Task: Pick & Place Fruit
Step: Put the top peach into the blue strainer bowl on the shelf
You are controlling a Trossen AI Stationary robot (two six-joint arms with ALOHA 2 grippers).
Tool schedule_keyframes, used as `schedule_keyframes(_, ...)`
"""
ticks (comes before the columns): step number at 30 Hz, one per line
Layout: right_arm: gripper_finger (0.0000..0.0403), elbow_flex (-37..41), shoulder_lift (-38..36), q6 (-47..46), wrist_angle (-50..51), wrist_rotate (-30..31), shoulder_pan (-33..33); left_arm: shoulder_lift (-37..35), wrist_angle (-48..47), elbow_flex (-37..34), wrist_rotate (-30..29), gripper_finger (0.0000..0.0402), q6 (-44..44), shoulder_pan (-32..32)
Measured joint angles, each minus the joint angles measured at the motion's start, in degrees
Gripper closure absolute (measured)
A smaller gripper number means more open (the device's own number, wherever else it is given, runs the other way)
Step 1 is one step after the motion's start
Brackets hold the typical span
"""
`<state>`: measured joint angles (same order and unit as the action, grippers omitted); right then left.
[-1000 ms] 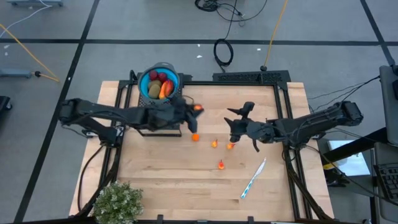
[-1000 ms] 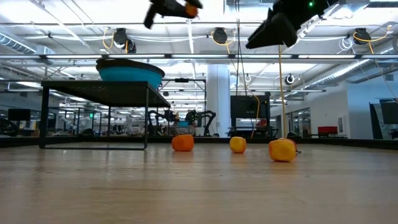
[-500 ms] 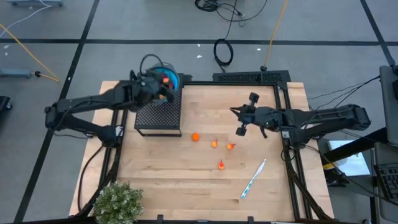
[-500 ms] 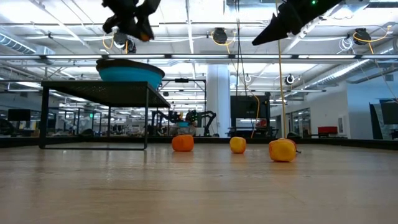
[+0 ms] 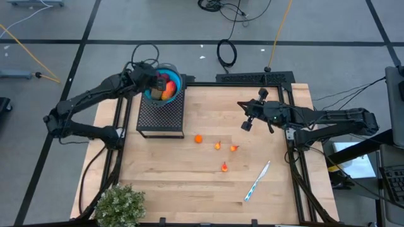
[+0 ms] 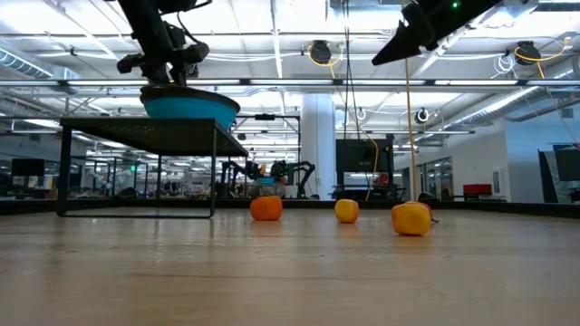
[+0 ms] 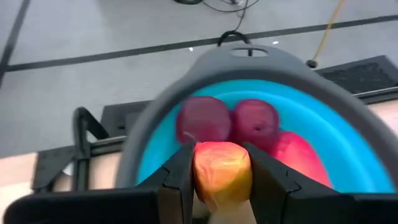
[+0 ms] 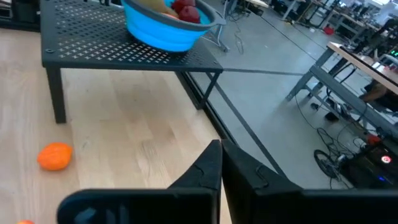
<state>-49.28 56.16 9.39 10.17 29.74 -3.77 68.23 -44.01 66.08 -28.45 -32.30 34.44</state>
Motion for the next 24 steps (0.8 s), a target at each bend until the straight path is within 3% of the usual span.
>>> schedule_keyframes(7, 0.0402, 0.0, 0.0, 0.0, 0.0, 0.1, -0.8, 0.0, -5.1, 0.0, 6.3, 0.0293, 0.7, 3.1)
schedule_keyframes(24, 0.0401, 0.0, 0.0, -0.3, 0.0, 0.1, -0.8, 3.0, -8.4, 0.0, 6.0, 0.0293, 3.3, 3.1)
